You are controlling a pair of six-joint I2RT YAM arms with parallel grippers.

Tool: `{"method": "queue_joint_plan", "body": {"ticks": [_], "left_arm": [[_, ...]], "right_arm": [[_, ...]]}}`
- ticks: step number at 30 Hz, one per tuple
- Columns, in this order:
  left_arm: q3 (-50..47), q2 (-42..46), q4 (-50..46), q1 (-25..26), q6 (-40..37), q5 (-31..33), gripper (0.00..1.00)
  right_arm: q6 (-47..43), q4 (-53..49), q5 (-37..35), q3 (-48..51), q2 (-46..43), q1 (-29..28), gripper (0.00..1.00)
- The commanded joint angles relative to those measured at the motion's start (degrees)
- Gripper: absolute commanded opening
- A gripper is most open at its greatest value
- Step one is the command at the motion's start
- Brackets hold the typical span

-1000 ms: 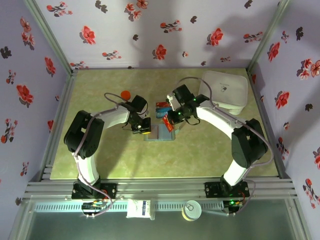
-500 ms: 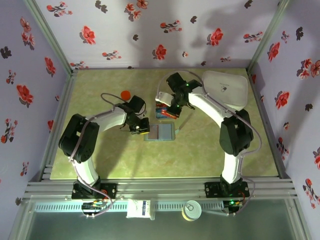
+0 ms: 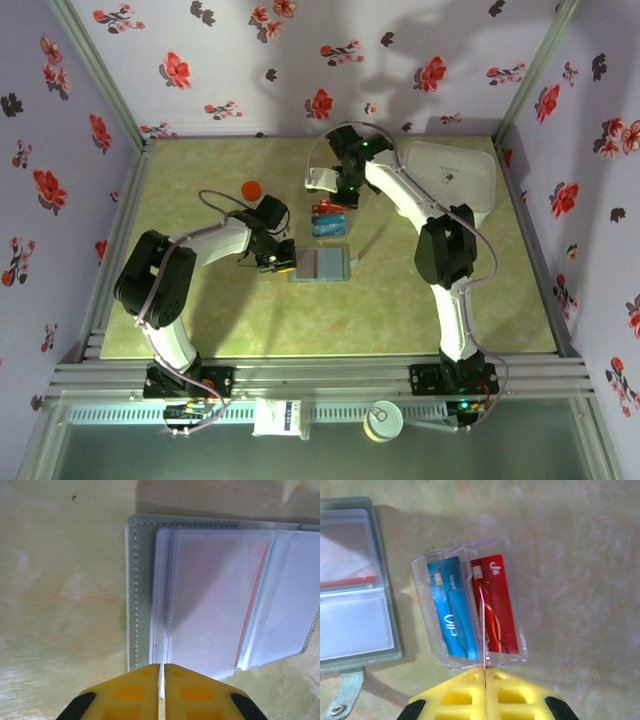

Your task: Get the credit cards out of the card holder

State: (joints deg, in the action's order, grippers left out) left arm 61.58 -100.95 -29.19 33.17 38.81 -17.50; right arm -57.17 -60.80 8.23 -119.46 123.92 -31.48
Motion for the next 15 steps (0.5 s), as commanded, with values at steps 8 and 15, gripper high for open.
{"method": "queue_joint_plan", "body": {"ticks": [8, 15], "left_arm": [[1.1, -0.7, -1.2, 0.1, 0.7, 1.1, 0.10], [1.3, -1.3, -1.8, -0.1, 0.4, 1.2, 0.10]], "right_arm": [[-3.1, -3.9, 1.2, -9.6, 6.2, 0.4, 0.00], [-3.0, -3.4, 1.9, -9.9, 7.9, 0.2, 0.00]]}}
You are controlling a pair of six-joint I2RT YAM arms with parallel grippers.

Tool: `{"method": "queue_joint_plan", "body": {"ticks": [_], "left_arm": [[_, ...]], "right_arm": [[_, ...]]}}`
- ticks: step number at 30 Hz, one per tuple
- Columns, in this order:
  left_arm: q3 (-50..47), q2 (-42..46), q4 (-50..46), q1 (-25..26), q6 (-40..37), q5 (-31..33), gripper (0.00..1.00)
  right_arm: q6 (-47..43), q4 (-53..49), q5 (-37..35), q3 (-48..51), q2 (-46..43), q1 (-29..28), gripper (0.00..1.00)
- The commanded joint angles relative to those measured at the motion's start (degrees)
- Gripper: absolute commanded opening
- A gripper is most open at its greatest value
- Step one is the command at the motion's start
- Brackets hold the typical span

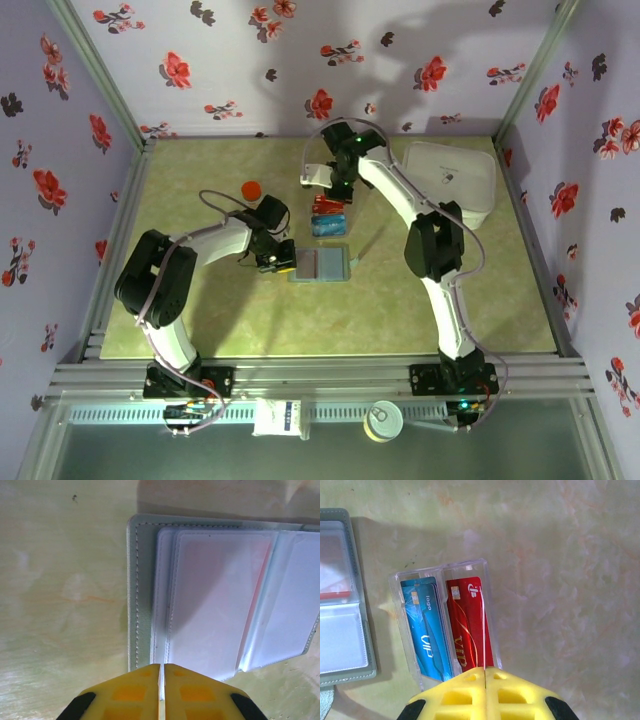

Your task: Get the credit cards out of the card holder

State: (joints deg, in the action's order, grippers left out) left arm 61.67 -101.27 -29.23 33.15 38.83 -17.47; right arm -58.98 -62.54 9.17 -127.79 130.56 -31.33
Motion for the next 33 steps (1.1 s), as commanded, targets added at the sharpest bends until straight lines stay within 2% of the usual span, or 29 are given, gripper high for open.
{"method": "queue_joint_plan", "body": {"ticks": [1, 28, 33], "left_arm": [[1.2, -1.0, -1.7, -0.1, 0.3, 1.2, 0.10], [1.3, -1.5, -1.9, -0.6, 0.1, 1.2, 0.10], [1.4, -1.6, -2.2, -0.6, 0.0, 1.2, 0.10]], "right_arm": [[-1.2, -1.5, 1.0, -1.7, 1.5, 0.0, 0.00], [-1.1, -0.5, 2.6, -2.6, 2.2, -1.7, 0.00], [-0.1, 0.0, 1.8, -2.5, 3.3, -1.8, 0.03]]}}
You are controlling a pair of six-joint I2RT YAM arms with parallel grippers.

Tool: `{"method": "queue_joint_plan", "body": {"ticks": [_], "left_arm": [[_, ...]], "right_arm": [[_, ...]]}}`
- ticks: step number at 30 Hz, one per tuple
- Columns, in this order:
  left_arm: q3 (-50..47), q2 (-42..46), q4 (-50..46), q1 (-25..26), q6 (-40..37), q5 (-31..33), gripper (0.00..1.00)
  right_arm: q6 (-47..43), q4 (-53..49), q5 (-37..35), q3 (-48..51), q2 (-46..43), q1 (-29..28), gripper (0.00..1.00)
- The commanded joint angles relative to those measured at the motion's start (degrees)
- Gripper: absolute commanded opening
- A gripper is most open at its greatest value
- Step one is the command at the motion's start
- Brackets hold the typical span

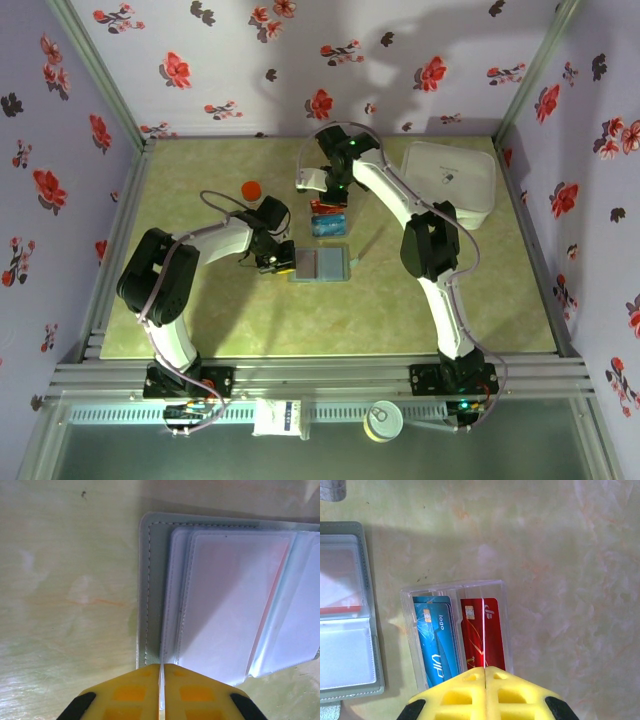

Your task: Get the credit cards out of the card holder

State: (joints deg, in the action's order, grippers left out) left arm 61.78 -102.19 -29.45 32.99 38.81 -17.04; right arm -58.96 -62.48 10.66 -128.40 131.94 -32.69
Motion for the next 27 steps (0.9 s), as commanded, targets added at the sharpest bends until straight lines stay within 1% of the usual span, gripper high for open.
{"method": "queue_joint_plan", "body": {"ticks": [1, 3, 5, 11, 17, 20, 24, 27], "left_arm": [[1.3, -0.6, -2.0, -0.5, 0.0, 0.7, 0.10], [1.3, -0.6, -2.0, -0.5, -0.1, 0.8, 0.10], [1.4, -0.7, -1.9, -0.6, -0.1, 0.7, 0.10], [1.6, -0.7, -2.0, -0.6, -0.1, 0.6, 0.10], [1.3, -0.5, -1.8, -0.6, -0.3, 0.6, 0.10], [1.4, -0.6, -1.7, -0.5, -0.4, 0.6, 0.10], [1.2, 0.3, -0.8, -0.5, 0.0, 0.3, 0.10], [0.7, 1.3, -0.7, -0.6, -0.3, 1.1, 0.10]], "right_arm": [[0.0, 0.1, -0.1, -1.9, 1.9, -0.4, 0.05], [0.2, 0.4, -1.1, -1.9, 1.9, -0.4, 0.10], [0.7, 0.8, -2.2, -1.9, 1.7, -0.4, 0.13], [1.6, 1.6, -2.9, -1.0, -0.1, -0.4, 0.14], [5.3, 4.0, -3.6, 3.2, -3.1, -0.4, 0.14], [11.2, 7.4, -3.4, 6.9, -5.5, -0.4, 0.15], [24.0, 14.2, -3.4, 14.4, -9.4, -0.5, 0.15], [35.4, 19.1, -3.1, 20.9, -13.3, -1.3, 0.16]]}}
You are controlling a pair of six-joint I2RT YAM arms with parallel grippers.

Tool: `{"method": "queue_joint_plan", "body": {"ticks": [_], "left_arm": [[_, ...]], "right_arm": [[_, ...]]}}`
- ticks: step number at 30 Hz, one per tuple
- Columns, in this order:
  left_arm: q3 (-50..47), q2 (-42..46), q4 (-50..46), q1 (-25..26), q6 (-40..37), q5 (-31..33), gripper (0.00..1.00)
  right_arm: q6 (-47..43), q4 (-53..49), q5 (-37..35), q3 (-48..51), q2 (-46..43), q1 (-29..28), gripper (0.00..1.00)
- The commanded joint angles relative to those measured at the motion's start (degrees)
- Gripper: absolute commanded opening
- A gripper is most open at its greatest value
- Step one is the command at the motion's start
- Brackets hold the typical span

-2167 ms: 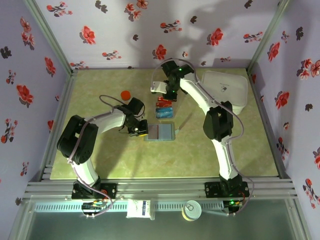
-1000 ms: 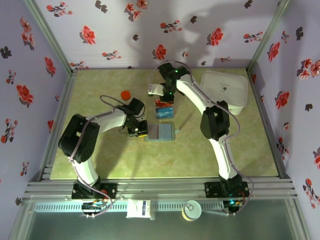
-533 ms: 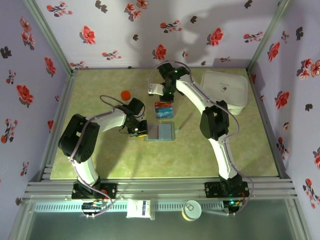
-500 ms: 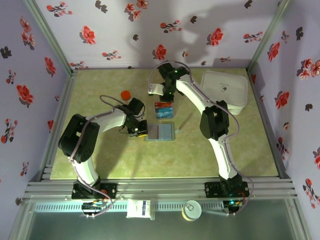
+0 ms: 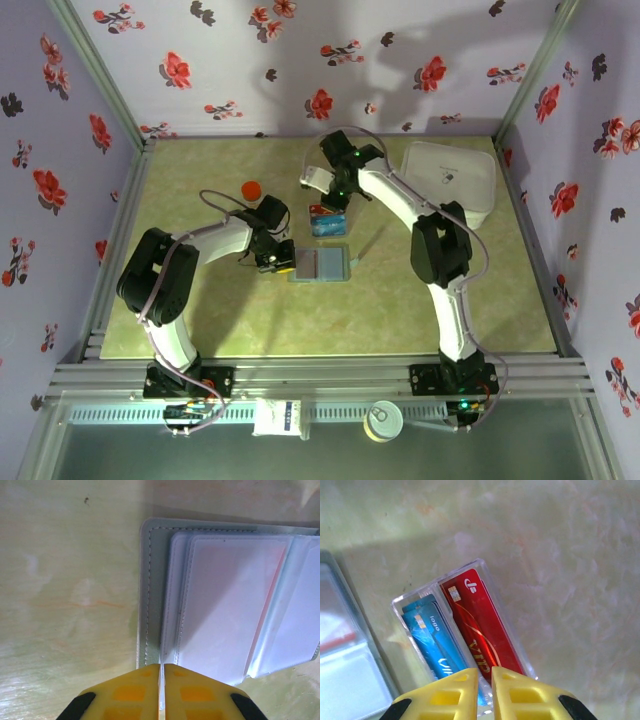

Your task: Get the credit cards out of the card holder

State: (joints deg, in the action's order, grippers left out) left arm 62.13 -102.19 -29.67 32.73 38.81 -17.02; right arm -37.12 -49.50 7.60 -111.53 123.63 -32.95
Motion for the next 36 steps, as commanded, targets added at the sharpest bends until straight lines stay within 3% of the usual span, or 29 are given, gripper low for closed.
{"method": "queue_joint_plan", "body": {"ticks": [1, 5, 9, 18, 24, 36], "left_arm": [[0.2, 1.5, -0.3, -0.3, -0.4, 1.3, 0.10], [-0.8, 2.0, 0.6, -0.4, -0.1, 1.9, 0.09], [-2.1, 2.9, 2.0, -0.4, 0.5, 2.0, 0.09], [-2.1, 3.2, 1.9, -0.6, -0.4, 2.1, 0.08], [-0.9, 2.7, 1.4, -0.8, -1.2, 1.7, 0.08], [0.2, 0.8, 2.3, -0.8, -1.0, -0.6, 0.05]], "right_arm": [[17.6, 8.7, 0.7, 7.1, -6.6, -1.3, 0.17], [35.2, 19.5, 1.8, 19.6, -13.5, -2.9, 0.16], [50.5, 27.9, 2.0, 30.3, -18.5, -5.0, 0.08], [72.5, 38.8, 2.2, 43.9, -22.2, -10.0, 0.02], [79.4, 41.6, 7.7, 47.6, -20.9, -10.5, 0.02], [81.1, 40.6, 11.3, 46.1, -17.1, -10.6, 0.00]]}}
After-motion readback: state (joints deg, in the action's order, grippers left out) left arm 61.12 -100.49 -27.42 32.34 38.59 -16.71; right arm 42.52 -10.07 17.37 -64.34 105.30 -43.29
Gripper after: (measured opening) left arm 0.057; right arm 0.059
